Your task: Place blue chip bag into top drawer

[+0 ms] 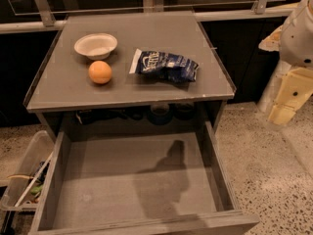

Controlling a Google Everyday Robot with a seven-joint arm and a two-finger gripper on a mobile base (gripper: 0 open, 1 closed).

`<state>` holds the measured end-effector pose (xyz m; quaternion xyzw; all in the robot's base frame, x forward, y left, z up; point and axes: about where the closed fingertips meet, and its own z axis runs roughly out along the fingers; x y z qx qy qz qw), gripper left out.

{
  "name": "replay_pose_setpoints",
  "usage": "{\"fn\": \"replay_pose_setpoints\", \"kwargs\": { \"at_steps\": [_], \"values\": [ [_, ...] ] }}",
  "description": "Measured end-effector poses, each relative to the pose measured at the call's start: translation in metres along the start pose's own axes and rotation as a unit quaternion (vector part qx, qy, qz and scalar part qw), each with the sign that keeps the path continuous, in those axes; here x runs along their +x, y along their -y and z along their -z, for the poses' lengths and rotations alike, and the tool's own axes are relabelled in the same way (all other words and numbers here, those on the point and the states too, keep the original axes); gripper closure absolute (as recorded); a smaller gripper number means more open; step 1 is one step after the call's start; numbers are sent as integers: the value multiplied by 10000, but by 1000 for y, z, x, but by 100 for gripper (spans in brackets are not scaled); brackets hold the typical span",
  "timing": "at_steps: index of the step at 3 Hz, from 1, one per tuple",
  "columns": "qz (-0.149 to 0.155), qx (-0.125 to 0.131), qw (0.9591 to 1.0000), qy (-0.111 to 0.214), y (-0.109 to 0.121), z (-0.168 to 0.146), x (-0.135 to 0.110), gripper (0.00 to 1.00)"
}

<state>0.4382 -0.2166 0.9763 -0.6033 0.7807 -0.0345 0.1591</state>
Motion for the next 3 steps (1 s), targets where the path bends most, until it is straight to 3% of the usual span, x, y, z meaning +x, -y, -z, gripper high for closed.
{"fn": "replay_pose_setpoints", "kwargs": {
  "at_steps": [1, 2, 3],
  "values": [
    [44, 24, 10000, 62, 2, -3, -8, 0],
    [28, 24, 9994, 339, 13, -17, -28, 0],
    [-45, 71, 9963, 858, 35, -36, -57, 0]
  ]
}}
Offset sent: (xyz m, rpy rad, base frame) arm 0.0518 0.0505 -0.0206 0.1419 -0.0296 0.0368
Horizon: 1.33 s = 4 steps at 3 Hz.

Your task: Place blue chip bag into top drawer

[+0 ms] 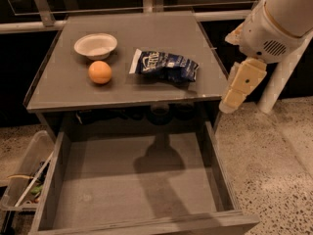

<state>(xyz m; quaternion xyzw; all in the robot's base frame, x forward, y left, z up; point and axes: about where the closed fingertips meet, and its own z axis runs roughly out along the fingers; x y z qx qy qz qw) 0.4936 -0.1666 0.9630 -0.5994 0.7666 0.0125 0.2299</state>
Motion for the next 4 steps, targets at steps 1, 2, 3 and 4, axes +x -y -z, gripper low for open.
{"fn": "replay_pose_setpoints", "kwargs": {
  "at_steps": [1, 2, 3, 4],
  "values": [
    [106, 196, 9977, 633, 24, -24, -35, 0],
    [107, 196, 9977, 633, 24, -24, -35, 0],
    [108, 218, 9972, 710, 27, -31, -36, 0],
    [214, 320, 9955, 860, 42, -53, -47, 0]
  ]
}}
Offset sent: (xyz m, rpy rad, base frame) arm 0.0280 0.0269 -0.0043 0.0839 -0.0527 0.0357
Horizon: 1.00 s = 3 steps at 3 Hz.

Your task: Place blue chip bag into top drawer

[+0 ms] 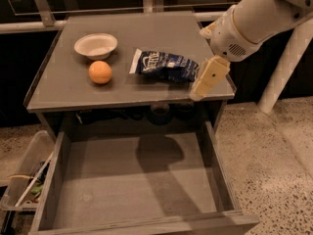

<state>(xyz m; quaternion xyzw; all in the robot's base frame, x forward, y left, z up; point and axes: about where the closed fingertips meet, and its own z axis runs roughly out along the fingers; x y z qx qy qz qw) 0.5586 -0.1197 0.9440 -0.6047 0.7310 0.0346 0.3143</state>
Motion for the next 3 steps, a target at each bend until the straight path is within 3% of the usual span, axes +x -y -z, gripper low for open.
{"fn": "replay_pose_setpoints", "kwargs": {
  "at_steps": [2, 3],
  "values": [
    [27, -14, 9997, 235, 36, -67, -22, 0],
    [-14, -79, 9998, 204, 49, -98, -24, 0]
  ]
}}
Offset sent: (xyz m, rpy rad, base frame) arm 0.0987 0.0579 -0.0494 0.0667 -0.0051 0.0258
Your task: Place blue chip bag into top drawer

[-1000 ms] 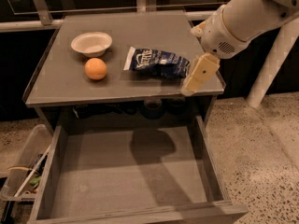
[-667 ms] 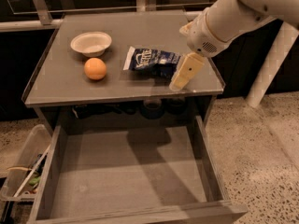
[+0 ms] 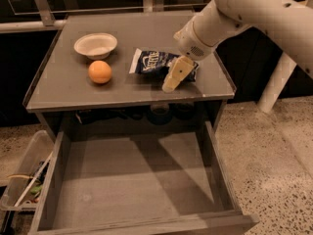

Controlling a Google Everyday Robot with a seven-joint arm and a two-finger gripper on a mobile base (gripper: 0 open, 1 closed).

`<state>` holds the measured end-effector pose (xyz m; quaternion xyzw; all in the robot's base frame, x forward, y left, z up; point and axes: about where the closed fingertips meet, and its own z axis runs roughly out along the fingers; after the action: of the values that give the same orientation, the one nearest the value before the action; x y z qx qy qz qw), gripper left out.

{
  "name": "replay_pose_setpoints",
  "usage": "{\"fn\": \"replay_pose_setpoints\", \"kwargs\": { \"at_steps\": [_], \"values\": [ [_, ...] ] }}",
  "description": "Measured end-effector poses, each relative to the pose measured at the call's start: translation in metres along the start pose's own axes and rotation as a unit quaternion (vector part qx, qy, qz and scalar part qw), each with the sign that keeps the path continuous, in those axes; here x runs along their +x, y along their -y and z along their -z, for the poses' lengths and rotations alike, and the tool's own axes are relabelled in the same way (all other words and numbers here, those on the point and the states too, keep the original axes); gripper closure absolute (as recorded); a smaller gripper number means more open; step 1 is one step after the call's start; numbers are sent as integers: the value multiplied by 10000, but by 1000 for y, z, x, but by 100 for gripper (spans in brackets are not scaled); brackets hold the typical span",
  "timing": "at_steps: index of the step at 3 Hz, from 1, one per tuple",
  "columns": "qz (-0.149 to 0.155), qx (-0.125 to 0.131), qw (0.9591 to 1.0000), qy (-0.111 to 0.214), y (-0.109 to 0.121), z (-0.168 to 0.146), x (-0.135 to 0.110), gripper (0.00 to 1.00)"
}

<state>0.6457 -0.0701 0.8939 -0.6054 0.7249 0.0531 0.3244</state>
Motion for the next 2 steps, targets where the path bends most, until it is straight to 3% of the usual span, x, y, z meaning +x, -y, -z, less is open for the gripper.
{"fn": "replay_pose_setpoints", "kwargs": {
  "at_steps": [1, 2],
  "values": [
    [-62, -135, 9998, -140, 13, -31, 4, 0],
    [-61, -148, 9998, -138, 14, -34, 4, 0]
  ]
}}
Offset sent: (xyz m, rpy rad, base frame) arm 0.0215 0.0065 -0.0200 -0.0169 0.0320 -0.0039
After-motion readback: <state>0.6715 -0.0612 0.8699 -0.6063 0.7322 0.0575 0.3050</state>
